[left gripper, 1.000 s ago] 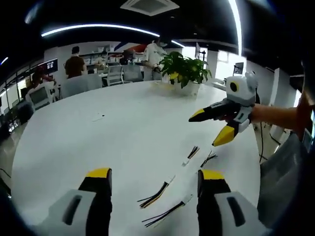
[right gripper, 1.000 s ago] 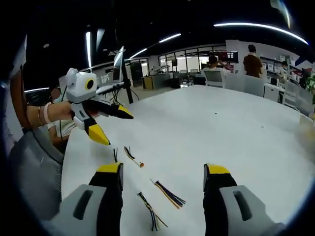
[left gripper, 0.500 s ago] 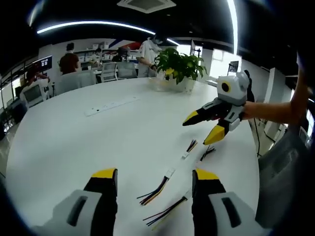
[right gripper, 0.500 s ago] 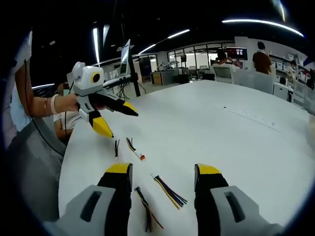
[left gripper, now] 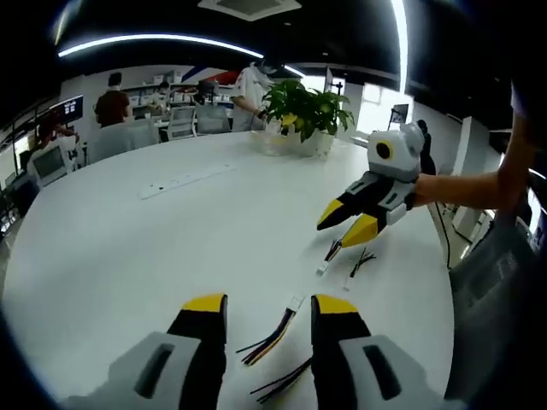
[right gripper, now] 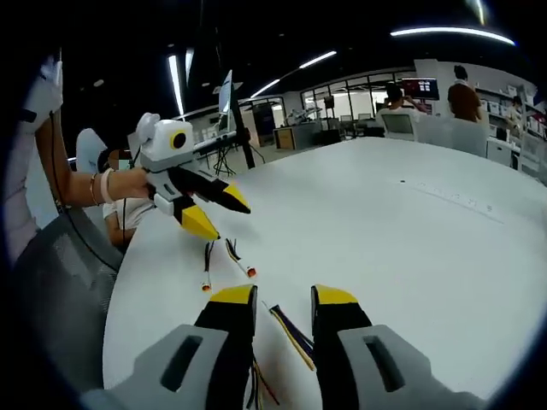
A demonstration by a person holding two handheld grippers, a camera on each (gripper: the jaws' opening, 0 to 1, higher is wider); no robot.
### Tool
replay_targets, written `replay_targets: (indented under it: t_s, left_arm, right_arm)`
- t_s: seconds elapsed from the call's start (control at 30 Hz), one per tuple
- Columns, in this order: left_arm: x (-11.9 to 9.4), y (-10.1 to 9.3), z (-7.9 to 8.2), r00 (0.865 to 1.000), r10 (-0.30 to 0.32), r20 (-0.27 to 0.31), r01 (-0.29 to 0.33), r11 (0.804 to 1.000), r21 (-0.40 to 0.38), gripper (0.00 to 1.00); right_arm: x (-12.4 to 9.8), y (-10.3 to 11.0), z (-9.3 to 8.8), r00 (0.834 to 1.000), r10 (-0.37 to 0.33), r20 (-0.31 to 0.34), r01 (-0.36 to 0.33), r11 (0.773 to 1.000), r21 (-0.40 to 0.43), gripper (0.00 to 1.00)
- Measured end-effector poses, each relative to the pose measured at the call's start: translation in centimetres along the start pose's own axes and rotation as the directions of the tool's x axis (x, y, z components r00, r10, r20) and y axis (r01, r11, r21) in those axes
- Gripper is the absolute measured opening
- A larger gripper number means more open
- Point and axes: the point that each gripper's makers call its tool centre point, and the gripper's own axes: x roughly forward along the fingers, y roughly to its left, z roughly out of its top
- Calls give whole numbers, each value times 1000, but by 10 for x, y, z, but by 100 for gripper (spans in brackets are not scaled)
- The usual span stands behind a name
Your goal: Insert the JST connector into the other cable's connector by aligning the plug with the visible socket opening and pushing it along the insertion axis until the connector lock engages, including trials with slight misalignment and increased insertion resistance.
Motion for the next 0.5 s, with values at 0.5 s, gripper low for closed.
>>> replay_targets:
  t_s: [0.5]
  left_arm:
    - [15, -8, -9, 996, -92, -11, 92, 993, 71, 22]
  right_arm:
    - [8, 12, -14, 995, 91, -49, -96, 988, -120, 12]
